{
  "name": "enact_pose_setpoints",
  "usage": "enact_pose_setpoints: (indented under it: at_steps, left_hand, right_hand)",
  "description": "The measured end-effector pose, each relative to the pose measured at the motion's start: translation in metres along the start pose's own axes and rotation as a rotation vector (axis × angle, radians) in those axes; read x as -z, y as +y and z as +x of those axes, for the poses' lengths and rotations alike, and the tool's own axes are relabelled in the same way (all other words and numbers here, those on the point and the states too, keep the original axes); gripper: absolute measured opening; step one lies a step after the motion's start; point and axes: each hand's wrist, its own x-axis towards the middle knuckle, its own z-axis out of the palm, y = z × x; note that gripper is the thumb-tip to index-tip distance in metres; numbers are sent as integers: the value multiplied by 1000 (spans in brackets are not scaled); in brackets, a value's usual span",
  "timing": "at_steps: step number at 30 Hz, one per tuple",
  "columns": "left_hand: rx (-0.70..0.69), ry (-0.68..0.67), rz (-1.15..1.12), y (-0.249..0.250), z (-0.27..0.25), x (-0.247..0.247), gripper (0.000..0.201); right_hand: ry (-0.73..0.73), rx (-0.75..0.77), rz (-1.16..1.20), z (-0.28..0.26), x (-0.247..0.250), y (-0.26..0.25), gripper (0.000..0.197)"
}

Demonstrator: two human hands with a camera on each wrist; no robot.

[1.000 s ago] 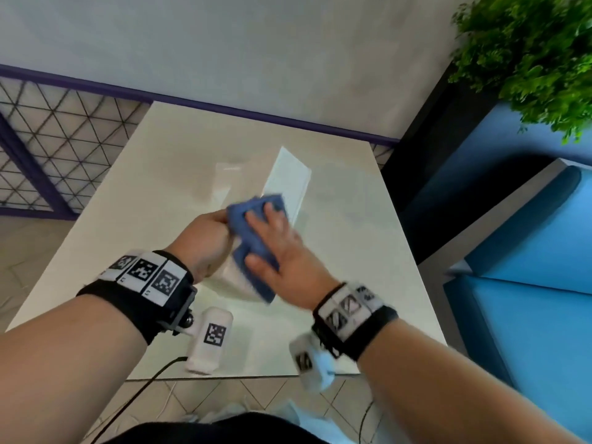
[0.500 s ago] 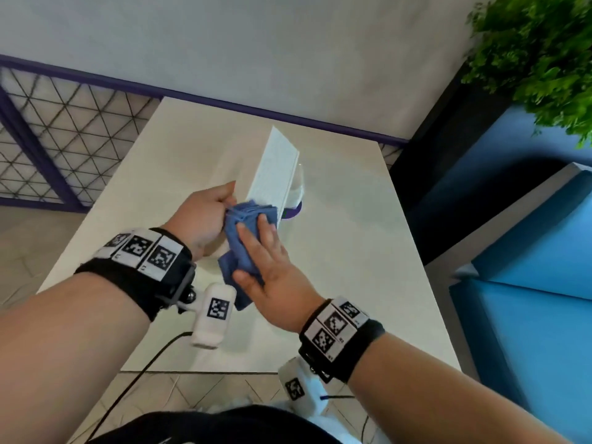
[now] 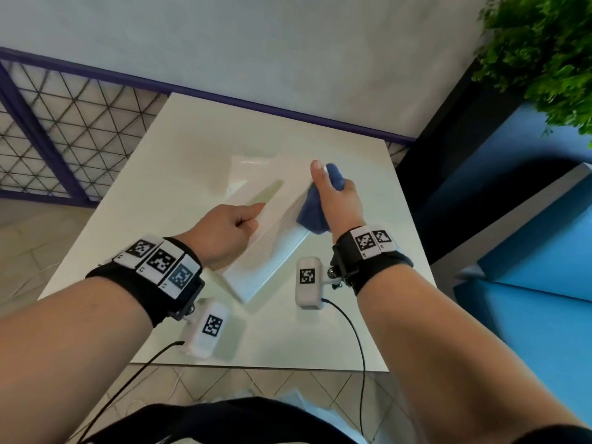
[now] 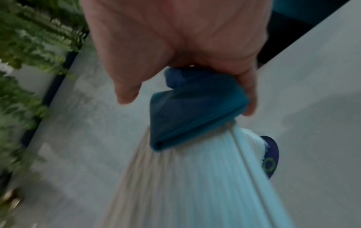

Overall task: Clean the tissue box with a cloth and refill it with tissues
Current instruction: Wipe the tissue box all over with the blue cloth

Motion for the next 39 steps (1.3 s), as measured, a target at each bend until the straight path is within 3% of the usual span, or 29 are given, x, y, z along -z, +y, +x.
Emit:
enact_pose_setpoints:
  at_steps: [4, 6, 7, 8, 10, 13, 15, 16, 20, 21, 25, 28, 31, 33, 34, 37, 39]
  left_hand:
    - [62, -176, 104, 0, 3, 11, 38]
    - [27, -282, 522, 5, 6, 14, 75]
    - [-7, -274, 755, 7, 7, 11, 95]
    - [-66, -222, 932, 10, 7, 4, 109]
    - [-201, -87, 1053, 13, 4, -14, 122]
    - [-334, 179, 1162, 8, 6, -34, 112]
    - [-370, 340, 1069, 6, 10, -28, 108]
    - [-370, 364, 1004, 5, 12, -21, 109]
    - [-281, 382, 869, 6, 11, 8, 108]
    - [-274, 394, 831, 5, 11, 13, 101]
    - [-158, 397, 642, 1, 13, 26, 84]
    - [-113, 376, 543, 6, 12, 29, 80]
    - [-140, 421, 476, 9, 11, 19, 77]
    - [-162, 449, 357, 11, 10, 9, 72]
    - [-170, 458, 306, 11, 8, 5, 70]
    - [-182, 491, 183, 11, 0, 0, 73]
    - [-192, 494, 141, 9, -5, 1, 81]
  right_hand:
    - [-14, -198, 190, 0, -7, 11, 78]
    - [9, -281, 253, -6, -13, 14, 85]
    - [31, -304, 271, -9, -16, 15, 86]
    - [56, -314, 280, -10, -20, 16, 84]
    - [87, -323, 319, -16, -28, 15, 82]
    - [93, -267, 368, -28, -38, 8, 92]
    - [46, -199, 382, -35, -39, 7, 96]
    - [9, -148, 417, -38, -37, 10, 89]
    - [-3, -68, 533, -42, -6, 20, 16]
    - [20, -66, 559, -38, 6, 21, 8]
    - [98, 65, 531, -27, 38, -3, 32]
    - [113, 287, 321, -44, 36, -36, 8]
    - [-26, 519, 21, -69, 6, -48, 11]
    - [-163, 614, -239, -80, -18, -40, 51]
    - [-210, 650, -349, -84, -26, -36, 59]
    - [-252, 728, -448, -74, -22, -29, 52]
    - [-212, 650, -404, -57, -12, -21, 50]
